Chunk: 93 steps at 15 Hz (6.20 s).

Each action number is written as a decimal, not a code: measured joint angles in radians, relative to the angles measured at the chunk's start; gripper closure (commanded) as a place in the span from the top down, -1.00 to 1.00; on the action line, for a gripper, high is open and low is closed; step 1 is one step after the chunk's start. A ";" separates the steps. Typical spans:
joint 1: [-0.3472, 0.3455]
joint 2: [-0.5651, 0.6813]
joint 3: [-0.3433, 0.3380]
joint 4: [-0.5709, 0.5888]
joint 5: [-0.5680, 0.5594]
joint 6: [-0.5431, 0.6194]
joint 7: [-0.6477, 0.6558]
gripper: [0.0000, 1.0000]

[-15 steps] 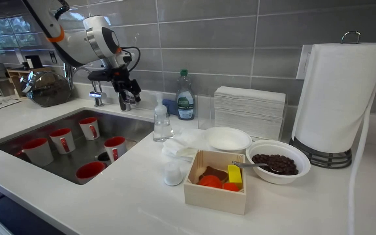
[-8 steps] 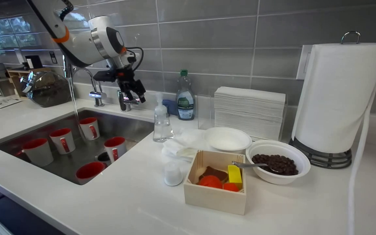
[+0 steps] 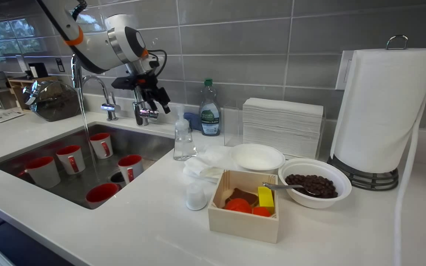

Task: Open then close the tap

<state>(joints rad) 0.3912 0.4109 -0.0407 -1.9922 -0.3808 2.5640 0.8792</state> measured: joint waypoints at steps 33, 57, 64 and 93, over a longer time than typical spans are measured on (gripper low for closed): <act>-0.006 0.017 0.036 0.005 -0.059 -0.053 0.049 1.00; -0.095 0.030 0.160 0.045 0.319 0.028 -0.421 1.00; -0.143 0.034 0.211 0.048 0.446 -0.065 -0.606 1.00; -0.314 0.225 0.354 0.318 0.634 -0.380 -1.226 1.00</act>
<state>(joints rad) 0.0773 0.6363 0.3133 -1.6745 0.2533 2.1844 -0.3464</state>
